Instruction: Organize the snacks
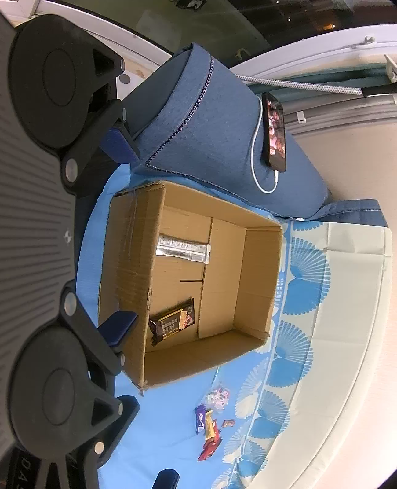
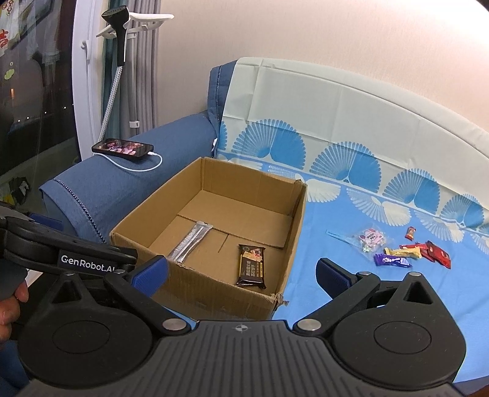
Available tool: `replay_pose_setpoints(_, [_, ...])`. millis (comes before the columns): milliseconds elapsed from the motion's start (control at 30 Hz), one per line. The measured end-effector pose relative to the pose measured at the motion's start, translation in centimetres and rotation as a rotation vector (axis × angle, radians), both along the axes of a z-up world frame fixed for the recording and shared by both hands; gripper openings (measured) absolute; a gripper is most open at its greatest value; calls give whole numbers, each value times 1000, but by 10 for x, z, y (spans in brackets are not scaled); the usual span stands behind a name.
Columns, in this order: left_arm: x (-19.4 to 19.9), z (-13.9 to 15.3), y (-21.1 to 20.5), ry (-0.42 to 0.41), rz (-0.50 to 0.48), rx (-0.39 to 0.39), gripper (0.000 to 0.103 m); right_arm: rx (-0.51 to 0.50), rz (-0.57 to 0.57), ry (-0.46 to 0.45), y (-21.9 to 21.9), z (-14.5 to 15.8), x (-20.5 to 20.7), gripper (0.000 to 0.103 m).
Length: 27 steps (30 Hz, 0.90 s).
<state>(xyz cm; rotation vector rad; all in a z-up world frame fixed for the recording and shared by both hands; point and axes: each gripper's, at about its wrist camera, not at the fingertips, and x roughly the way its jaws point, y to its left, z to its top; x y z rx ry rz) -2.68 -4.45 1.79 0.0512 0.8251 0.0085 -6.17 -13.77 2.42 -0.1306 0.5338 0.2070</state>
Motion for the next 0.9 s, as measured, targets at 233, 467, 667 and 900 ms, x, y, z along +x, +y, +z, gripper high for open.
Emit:
replay_pose_setpoints(233, [1, -2, -1, 9, 0, 5, 103, 4, 1, 10, 0, -3, 2, 103])
replay_pose_setpoints(467, [4, -5, -3, 24, -4, 10, 103, 11, 2, 19, -1, -6, 4, 103])
replay_pose_setpoints(667, [4, -7, -4, 31, -3, 15, 103, 16, 3, 27, -2, -8, 5, 103])
replay_pose_setpoints(900, [6, -10, -6, 45, -6, 23, 103, 27, 0, 42, -3, -11, 9, 103])
